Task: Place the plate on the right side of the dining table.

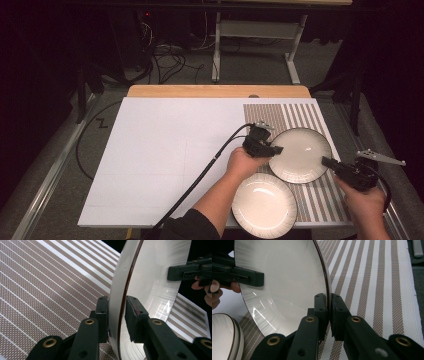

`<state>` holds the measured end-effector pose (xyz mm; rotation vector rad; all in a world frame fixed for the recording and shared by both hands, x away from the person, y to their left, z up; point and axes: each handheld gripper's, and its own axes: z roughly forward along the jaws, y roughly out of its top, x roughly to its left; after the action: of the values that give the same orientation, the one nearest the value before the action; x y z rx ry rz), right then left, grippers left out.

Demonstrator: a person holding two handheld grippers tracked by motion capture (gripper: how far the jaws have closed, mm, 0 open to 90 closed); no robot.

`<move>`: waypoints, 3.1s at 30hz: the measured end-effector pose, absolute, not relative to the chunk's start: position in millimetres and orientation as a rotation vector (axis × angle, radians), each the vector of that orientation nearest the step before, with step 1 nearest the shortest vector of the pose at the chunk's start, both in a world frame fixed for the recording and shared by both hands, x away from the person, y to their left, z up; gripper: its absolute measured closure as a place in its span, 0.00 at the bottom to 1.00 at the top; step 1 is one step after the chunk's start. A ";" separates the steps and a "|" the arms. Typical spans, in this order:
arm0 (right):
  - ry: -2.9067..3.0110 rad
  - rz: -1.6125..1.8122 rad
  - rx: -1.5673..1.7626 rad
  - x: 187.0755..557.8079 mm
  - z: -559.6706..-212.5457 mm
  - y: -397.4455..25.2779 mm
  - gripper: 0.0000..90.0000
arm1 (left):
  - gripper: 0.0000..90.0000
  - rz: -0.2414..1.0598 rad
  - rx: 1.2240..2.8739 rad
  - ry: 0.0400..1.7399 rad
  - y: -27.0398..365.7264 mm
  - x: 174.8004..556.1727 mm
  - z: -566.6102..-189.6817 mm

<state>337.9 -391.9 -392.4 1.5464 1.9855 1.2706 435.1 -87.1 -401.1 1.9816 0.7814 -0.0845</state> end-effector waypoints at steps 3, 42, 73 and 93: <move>1.983 1.276 1.546 338.9 -393.6 -392.5 0.96 | 0.81 -0.086 1.980 0.787 -87.5 436.5 -402.6; 1.977 1.172 1.634 364.8 -402.9 -386.5 0.91 | 0.32 0.284 1.774 0.781 96.9 324.9 -379.2; 1.961 1.120 1.770 382.1 -413.1 -388.6 0.88 | 0.00 0.499 1.675 0.915 192.9 291.5 -401.0; 1.915 1.046 1.794 384.9 -417.4 -384.1 0.90 | 0.00 0.485 1.675 0.922 197.0 293.7 -402.9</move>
<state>384.9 -384.1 -417.4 1.7936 1.9152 1.0456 293.7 197.0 -402.9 1.6752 0.9219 0.4854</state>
